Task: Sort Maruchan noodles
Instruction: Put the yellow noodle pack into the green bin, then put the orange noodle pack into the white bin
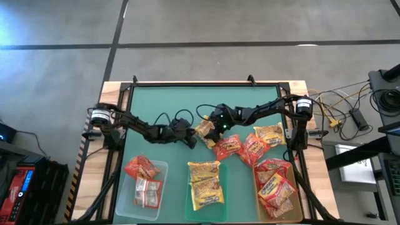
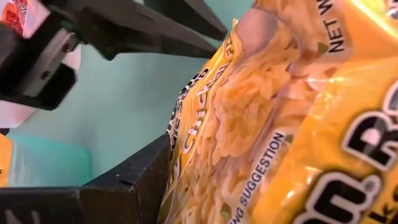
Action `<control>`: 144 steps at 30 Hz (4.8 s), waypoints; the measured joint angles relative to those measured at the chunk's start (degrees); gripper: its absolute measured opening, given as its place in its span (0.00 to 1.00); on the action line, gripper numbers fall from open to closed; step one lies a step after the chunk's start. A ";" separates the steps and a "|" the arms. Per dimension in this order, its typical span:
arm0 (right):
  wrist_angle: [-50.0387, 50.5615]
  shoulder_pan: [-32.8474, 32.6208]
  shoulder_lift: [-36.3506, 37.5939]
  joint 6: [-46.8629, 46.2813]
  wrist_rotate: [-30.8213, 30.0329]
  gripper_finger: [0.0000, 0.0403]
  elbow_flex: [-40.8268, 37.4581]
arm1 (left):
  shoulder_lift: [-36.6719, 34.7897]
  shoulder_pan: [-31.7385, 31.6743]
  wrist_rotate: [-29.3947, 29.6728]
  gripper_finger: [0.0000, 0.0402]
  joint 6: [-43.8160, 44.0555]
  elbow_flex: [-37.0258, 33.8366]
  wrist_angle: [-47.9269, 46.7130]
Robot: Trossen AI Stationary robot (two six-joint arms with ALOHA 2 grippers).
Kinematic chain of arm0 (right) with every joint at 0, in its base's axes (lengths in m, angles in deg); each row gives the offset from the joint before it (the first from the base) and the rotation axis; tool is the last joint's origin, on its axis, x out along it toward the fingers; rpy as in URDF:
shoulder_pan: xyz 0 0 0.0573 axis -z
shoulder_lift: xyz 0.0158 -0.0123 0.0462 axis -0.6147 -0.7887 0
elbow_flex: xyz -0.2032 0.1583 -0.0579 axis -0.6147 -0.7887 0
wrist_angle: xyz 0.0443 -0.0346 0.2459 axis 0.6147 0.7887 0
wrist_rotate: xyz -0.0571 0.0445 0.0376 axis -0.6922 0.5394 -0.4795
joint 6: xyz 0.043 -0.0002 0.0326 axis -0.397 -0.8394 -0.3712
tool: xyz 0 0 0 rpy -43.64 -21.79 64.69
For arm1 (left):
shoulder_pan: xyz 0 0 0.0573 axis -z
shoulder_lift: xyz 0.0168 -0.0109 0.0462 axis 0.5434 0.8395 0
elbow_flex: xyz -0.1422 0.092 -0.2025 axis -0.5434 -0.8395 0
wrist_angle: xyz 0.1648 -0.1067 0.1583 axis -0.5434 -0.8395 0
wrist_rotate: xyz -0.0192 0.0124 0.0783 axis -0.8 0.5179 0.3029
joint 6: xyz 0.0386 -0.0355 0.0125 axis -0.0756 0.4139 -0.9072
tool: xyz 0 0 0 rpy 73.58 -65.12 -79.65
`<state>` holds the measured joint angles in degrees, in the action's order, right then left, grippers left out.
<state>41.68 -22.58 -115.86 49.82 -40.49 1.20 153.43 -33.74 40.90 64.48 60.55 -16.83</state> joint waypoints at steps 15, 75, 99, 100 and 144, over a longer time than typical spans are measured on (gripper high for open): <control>0.02 0.00 0.00 -0.86 -0.47 0.54 0.00 | -6.41 3.53 8.30 0.10 4.34 -7.55 4.70; -2.66 -15.13 13.33 -5.78 8.52 0.30 1.40 | -21.95 10.54 16.58 0.10 4.66 -20.64 14.12; 1.48 -31.60 13.14 -4.77 -6.50 0.58 5.25 | -21.91 15.41 16.99 0.10 3.85 -20.62 18.49; 2.99 -31.54 13.14 -4.76 -6.51 0.59 5.87 | -21.91 15.41 17.01 0.10 3.55 -20.62 18.47; 38.54 -28.56 12.22 16.29 -43.75 0.60 -0.51 | -21.91 15.39 17.11 0.10 2.27 -20.62 18.34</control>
<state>80.23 -51.14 -103.64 66.12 -84.24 0.69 131.52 -18.35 58.00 66.76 39.94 1.50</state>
